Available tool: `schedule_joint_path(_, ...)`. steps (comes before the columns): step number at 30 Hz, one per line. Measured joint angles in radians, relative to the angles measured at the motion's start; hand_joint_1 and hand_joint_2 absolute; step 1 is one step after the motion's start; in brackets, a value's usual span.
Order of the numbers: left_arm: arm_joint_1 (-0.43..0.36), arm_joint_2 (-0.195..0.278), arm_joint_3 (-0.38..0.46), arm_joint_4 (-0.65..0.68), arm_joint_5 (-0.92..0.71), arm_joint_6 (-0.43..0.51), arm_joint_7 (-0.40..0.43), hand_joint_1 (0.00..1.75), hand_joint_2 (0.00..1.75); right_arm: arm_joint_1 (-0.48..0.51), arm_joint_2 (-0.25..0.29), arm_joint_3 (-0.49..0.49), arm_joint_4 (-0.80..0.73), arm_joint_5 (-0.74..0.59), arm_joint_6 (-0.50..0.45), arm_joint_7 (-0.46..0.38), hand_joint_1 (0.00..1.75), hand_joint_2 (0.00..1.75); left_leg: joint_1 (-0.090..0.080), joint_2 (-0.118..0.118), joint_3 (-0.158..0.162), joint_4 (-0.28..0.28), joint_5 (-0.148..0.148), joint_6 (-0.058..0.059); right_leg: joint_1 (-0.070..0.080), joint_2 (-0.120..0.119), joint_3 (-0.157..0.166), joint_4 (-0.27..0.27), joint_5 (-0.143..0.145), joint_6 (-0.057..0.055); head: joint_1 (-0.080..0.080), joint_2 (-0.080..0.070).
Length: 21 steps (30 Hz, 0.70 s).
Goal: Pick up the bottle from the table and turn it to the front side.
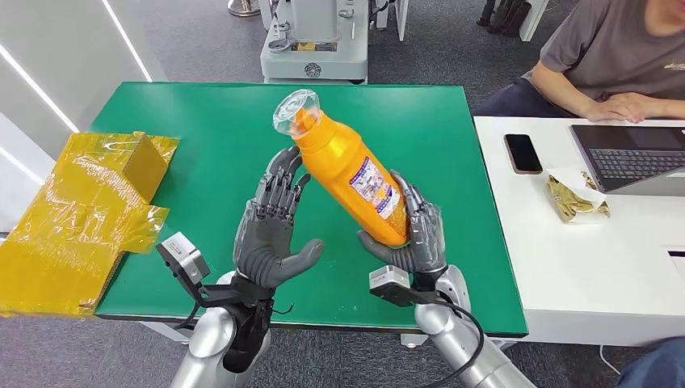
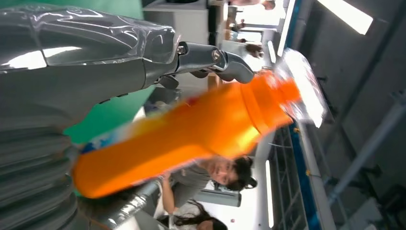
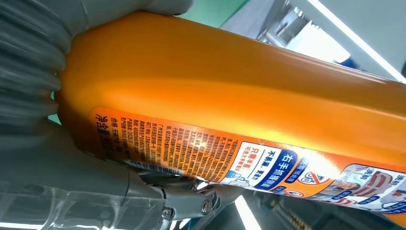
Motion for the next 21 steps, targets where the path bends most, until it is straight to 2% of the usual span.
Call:
schedule_joint_path(8, -0.050, -0.001, -0.002, 0.012, -0.080, 0.066, 0.015, 0.00, 1.75, -0.081, 0.042, 0.066, 0.109, -0.038, 0.031, 0.003, 1.75, 1.75, 0.000, 0.000, 0.000, 0.000, 0.000, 0.000, 0.000, 0.000, 0.000, 0.000, 0.000, 0.000, 0.000, 0.000)
schedule_joint_path(21, -0.105, -0.015, -0.002, 0.095, -0.145, 0.144, 0.016, 0.00, 1.75, -0.117, 0.052, 0.118, 0.152, -0.082, 0.032, 0.009, 1.75, 1.75, 0.000, 0.000, 0.000, 0.000, 0.000, 0.000, 0.000, 0.000, 0.000, -0.001, 0.000, 0.000, 0.000, 0.000)
